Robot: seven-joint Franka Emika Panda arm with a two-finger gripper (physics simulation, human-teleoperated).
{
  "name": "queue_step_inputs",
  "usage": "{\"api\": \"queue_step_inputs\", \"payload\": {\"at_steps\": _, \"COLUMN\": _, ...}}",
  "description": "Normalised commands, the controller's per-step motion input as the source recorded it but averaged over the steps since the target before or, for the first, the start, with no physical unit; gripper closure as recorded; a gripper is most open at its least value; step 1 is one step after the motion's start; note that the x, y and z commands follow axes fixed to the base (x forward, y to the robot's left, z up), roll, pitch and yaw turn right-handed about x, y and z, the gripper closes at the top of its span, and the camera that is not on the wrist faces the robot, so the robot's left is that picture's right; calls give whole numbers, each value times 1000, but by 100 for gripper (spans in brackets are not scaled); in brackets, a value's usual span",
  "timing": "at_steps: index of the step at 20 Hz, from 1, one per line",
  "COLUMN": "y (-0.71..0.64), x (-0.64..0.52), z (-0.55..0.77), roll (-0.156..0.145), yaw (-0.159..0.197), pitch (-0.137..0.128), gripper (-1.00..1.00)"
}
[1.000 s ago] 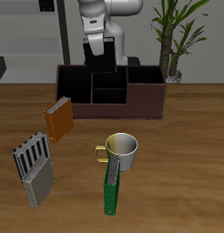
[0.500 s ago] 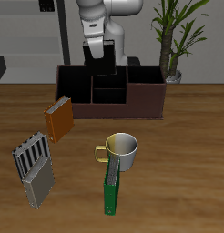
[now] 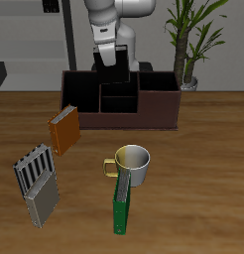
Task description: Place the black book into the back desk caddy's back compartment and place the striped book into the back desk caddy's right compartment
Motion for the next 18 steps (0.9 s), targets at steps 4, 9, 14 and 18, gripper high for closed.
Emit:
{"api": "queue_step_inputs", "payload": {"at_steps": 4, "y": 94, "x": -65, "z": -87, "roll": 26, "yaw": -4, "pitch": 20, "gripper": 100}}
{"api": "queue_step_inputs", "payload": {"at_steps": 9, "y": -19, "x": 1, "z": -80, "roll": 1, "yaw": -2, "pitch": 22, "gripper": 100}}
{"api": "queue_step_inputs", "payload": {"at_steps": 14, "y": -114, "x": 49, "z": -173, "roll": -20, "yaw": -11, "pitch": 35, "gripper": 100}}
{"api": "queue_step_inputs", "payload": {"at_steps": 18, "y": -16, "x": 20, "z": -206, "roll": -4, "yaw": -29, "pitch": 32, "gripper": 100}}
